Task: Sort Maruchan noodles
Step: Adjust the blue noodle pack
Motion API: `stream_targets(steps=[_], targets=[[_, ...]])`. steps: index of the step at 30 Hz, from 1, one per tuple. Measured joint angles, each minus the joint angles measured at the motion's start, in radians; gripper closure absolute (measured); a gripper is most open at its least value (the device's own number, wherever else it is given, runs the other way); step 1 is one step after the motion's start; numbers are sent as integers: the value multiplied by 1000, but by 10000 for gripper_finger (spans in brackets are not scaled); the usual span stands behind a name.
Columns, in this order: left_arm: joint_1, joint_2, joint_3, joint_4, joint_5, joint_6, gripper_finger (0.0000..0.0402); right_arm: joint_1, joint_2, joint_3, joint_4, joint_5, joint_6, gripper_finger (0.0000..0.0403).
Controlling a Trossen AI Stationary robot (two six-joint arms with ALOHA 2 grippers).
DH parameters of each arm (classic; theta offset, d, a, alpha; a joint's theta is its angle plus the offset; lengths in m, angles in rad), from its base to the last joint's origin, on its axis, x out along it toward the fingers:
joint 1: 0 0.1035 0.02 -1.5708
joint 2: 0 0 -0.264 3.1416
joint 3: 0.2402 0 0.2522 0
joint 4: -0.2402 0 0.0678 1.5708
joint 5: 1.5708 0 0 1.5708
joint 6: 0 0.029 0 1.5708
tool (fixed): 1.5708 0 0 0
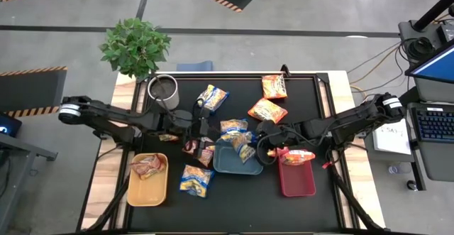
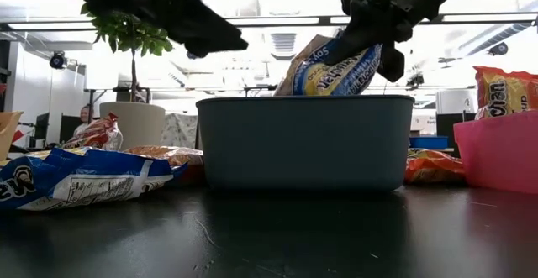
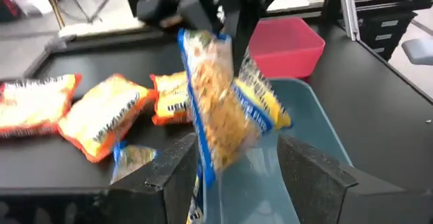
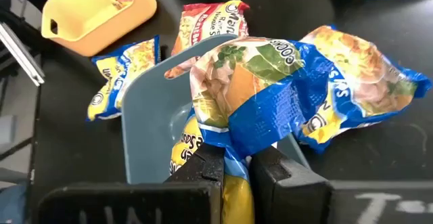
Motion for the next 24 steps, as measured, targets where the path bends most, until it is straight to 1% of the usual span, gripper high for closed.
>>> stream_targets(steps=[3,5,9,13,15,17,19,24], targets=[[0,1,-13,1,0,-19,217,0,0,1,-4,-9,38,382],[0,0,-13,0,0,-23,217,0,0,21,-52,-10,61,382],[0,-1,-2,-43,-5,-24,217,0,7,107,-243,-4,138,382],[-3,-2,14,-98,-75,-32,217,0,29,222,-471,-1,243,383],[-8,2,14,-81,-108,-32,217,1,50,278,-568,0,313,384],[-15,12,9,-49,-113,-27,217,6,77,326,-640,2,373,385],[-25,27,9,-20,-113,-22,217,14,112,369,-674,0,418,385],[-67,65,6,-1,-114,-26,218,43,201,460,-689,-35,488,385]])
